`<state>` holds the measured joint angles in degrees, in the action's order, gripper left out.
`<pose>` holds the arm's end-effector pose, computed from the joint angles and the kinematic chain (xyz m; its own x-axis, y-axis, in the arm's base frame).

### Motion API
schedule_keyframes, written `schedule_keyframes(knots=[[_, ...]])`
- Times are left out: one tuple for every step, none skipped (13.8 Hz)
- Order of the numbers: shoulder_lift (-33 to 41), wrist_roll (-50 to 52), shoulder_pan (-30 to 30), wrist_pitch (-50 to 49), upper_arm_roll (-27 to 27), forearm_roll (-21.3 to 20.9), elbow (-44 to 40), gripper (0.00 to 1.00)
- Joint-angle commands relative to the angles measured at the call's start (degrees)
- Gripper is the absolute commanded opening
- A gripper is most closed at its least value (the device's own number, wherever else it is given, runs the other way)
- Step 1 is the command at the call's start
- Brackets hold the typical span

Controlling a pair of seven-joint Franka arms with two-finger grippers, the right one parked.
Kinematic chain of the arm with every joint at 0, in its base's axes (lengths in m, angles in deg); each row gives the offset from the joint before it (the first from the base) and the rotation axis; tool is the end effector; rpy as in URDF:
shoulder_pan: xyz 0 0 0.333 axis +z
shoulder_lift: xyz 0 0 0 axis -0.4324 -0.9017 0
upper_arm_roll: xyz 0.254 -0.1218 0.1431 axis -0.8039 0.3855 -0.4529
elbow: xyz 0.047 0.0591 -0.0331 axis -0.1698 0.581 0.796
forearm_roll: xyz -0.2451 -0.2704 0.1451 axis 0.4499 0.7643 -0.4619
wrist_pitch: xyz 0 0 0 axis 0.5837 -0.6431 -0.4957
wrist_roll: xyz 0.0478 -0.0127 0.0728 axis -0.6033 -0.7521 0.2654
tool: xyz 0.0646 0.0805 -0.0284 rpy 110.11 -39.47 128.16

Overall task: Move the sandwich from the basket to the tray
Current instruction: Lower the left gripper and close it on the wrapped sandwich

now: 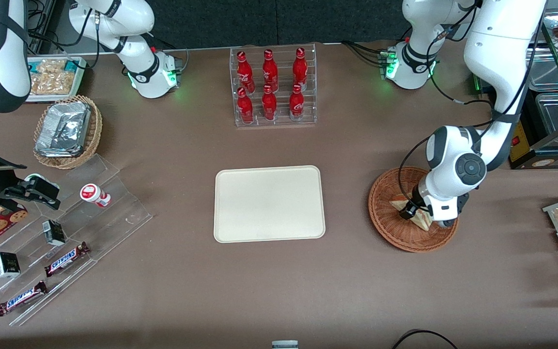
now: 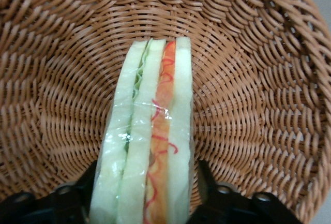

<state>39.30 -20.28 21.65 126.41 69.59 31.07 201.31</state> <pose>0.5728 -0.1039 0.2213 0.6340 0.7700 -0.0710 0.7717 -0.6360 -0.0071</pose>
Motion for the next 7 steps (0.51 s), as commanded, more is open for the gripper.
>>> schedule_keyframes(knots=[[0.48, 0.98, -0.43, 1.37, -0.21, -0.86, 0.84, 0.22], [0.48, 0.98, -0.43, 1.54, -0.21, -0.86, 0.75, 0.16], [0.48, 0.8, -0.43, 1.8, -0.21, -0.86, 0.57, 0.14], [0.91, 0.1, -0.43, 1.72, -0.21, -0.86, 0.4, 0.12], [1.79, -0.43, -0.43, 1.11, -0.12, -0.86, -0.04, 0.09], [2.66, -0.69, -0.51, -0.2, 0.06, -0.86, -1.26, 0.09], [3.54, -1.3, -1.56, -3.43, 0.84, -0.86, -3.45, 0.09]])
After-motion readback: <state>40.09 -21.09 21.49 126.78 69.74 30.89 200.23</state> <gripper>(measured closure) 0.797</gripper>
